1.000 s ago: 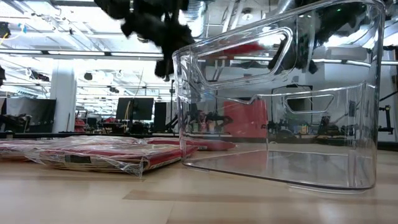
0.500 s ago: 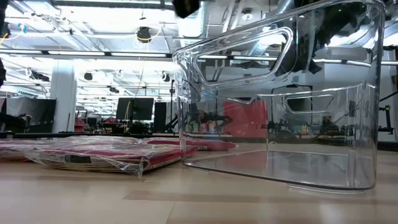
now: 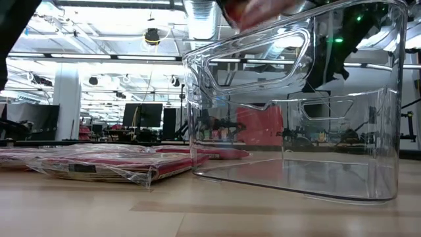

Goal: Sort popcorn bags into baskets
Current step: Put the red popcorn packet into the transparent bin

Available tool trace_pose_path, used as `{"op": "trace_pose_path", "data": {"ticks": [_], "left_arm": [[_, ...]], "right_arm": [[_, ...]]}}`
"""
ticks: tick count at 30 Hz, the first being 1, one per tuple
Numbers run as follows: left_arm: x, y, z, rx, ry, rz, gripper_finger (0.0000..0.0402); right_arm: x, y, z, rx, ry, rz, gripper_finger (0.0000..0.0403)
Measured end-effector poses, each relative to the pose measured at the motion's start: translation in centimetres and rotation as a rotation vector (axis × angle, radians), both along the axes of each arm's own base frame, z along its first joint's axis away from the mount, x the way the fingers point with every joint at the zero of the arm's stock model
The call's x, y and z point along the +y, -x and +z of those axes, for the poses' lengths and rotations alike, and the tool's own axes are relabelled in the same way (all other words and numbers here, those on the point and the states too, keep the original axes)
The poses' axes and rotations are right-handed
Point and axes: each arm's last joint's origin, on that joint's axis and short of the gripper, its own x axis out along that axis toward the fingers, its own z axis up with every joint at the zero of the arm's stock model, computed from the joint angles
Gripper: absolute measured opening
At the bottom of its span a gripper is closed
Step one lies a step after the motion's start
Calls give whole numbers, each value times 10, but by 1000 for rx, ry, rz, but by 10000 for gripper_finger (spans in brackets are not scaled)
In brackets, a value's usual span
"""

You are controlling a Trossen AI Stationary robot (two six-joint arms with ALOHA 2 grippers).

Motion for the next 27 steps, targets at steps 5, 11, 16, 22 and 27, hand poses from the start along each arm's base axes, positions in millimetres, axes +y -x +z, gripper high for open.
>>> {"op": "trace_pose_path", "data": {"ticks": [5,11,16,22,27], "left_arm": [[-10,-12,-28,55,-153,-55,15],[-28,-17,-40,56,-249,-141,15],[-39,-20,-38,-8,-277,-188,16],[-49,-29,-61,21,-304,-255,16],[-48,-38,-75,27,-308,-272,16]], "right_arm": [[-3,3,-1,18,4,-11,107],[-6,5,-1,28,14,-20,107],[-9,7,0,26,14,-35,107],[-9,7,0,25,14,-34,107],[-9,7,0,25,14,-34,107]]}}
